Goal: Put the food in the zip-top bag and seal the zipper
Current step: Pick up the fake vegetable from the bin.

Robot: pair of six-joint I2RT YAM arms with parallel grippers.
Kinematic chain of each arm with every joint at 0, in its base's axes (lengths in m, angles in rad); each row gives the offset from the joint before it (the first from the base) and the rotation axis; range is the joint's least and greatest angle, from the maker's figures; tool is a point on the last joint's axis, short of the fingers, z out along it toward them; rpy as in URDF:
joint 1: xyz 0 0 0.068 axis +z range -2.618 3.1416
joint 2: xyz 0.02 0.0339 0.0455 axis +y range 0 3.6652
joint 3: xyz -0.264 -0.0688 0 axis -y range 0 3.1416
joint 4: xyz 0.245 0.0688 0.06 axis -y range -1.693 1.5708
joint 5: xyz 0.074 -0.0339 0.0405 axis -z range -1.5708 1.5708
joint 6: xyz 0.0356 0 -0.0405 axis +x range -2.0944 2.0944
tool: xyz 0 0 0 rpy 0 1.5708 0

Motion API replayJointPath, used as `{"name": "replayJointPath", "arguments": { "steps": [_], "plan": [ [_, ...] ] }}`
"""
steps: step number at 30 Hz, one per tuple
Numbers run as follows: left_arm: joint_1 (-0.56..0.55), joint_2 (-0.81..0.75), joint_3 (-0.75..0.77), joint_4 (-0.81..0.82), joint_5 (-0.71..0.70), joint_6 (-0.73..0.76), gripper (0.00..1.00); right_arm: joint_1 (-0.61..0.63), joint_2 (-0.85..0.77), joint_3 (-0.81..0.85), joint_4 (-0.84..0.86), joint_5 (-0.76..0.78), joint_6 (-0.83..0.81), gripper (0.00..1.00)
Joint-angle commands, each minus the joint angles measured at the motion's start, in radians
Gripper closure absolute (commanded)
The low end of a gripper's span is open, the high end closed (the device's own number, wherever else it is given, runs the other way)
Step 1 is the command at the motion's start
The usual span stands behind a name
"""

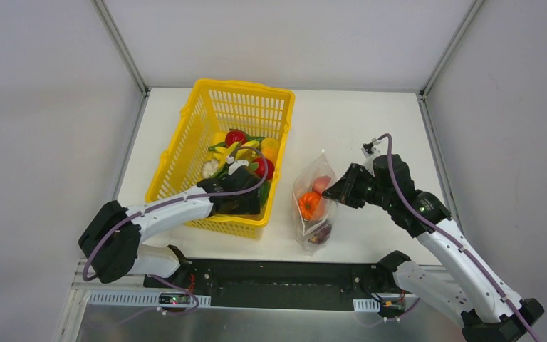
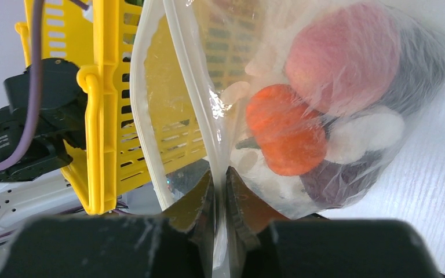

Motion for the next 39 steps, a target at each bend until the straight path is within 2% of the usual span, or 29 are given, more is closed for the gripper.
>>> {"name": "replayJointPath", "arguments": {
  "steps": [1, 11, 16, 24, 31, 39],
  "plan": [
    [-0.009, -0.117, 0.032, -0.104, -0.095, 0.03, 0.59, 0.002, -0.004, -0.005, 0.026, 0.011, 0.0, 0.87],
    [-0.009, -0.263, 0.059, -0.19, -0.111, 0.063, 0.61, 0.001, 0.002, -0.013, 0.045, -0.003, 0.006, 0.87],
    [-0.005, -0.353, 0.075, -0.174, -0.081, 0.087, 0.6, 0.001, 0.004, -0.012, 0.047, -0.007, 0.006, 0.87],
    [-0.004, -0.392, 0.167, -0.266, -0.123, 0.146, 0.6, 0.001, 0.001, -0.005, 0.049, -0.012, 0.007, 0.87],
    [-0.003, -0.472, 0.177, -0.25, -0.147, 0.13, 0.6, 0.001, -0.004, 0.015, 0.049, -0.031, 0.01, 0.89],
    [-0.003, -0.513, 0.222, -0.193, -0.097, 0.128, 0.59, 0.001, -0.003, 0.013, 0.06, -0.048, 0.022, 0.89]
  ]
}}
